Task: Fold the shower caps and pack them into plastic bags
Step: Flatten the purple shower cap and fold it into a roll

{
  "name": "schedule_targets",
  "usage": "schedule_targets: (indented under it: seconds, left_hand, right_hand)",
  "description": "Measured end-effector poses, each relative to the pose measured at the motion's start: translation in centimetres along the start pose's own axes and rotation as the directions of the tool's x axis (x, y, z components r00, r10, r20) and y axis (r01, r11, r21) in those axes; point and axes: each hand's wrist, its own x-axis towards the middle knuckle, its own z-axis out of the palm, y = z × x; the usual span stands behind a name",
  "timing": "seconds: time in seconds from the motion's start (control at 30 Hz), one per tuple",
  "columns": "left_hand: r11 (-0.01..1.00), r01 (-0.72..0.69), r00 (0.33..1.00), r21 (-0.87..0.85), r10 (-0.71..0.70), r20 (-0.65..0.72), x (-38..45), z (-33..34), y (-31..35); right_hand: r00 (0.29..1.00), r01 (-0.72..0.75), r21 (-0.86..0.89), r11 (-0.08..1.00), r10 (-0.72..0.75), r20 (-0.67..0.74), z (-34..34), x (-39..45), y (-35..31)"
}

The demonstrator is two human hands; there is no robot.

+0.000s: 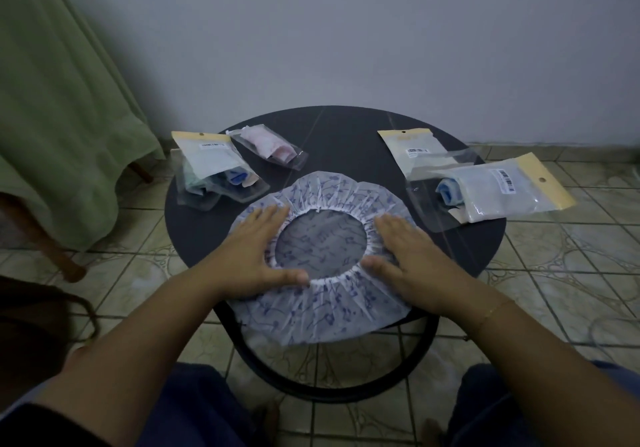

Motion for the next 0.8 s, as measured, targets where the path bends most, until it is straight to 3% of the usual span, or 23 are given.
schedule_targets:
  seconds: [0.07, 0.13, 0.2, 0.3, 0.4, 0.57, 0.67, 0.8]
  left_hand:
    - [0.994, -0.016, 0.99, -0.112, 0.0, -0.142, -0.7, -1.0, 0.1]
    - [0.999, -0.035, 0.952, -0.02, 0.028, -0.303, -1.7, -2.1, -0.2]
    - [0.999, -0.005, 0.943, 0.046, 0.02, -0.331, -3.0, -3.2, -0.9]
    - [0.99, 0.01, 0.993, 0.143, 0.007, -0.12, -4.6, -3.7, -1.5]
    - [0.956, 0.03, 0.995, 0.291, -0.056, 0.081, -4.9, -3.0, -1.5]
    - [0.932, 0.061, 0.995, 0.357, -0.087, 0.057, -4.5, -2.2, -1.1]
    - [0.963, 0.085, 0.992, 0.255, -0.105, 0.064, -4.2, -2.4, -2.1]
    - [0.996, 0.078, 0.988, -0.044, -0.071, 0.136, -4.4, -3.1, -3.1]
  right_hand:
    - [0.989, 0.067, 0.135, 0.989, -0.048, -0.142, -0.7, -0.6, 0.6]
    - [0.956, 0.129, 0.169, 0.977, -0.077, -0.284, -1.1, -1.6, 1.2]
    - [0.939, 0.171, 0.151, 0.974, -0.114, -0.325, -1.1, -2.6, 1.9]
    - [0.948, 0.216, 0.076, 0.974, -0.19, -0.257, -0.5, -3.9, 2.8]
    - [0.966, 0.216, 0.008, 0.976, -0.212, -0.151, -0.3, -4.8, 3.4]
    - [0.979, 0.188, -0.092, 0.978, -0.195, -0.067, 0.0, -5.4, 3.6]
    - [0.977, 0.185, -0.089, 0.979, -0.193, -0.093, -0.4, -5.5, 3.5]
    - [0.976, 0.166, -0.022, 0.986, -0.168, -0.137, -1.1, -5.2, 3.4]
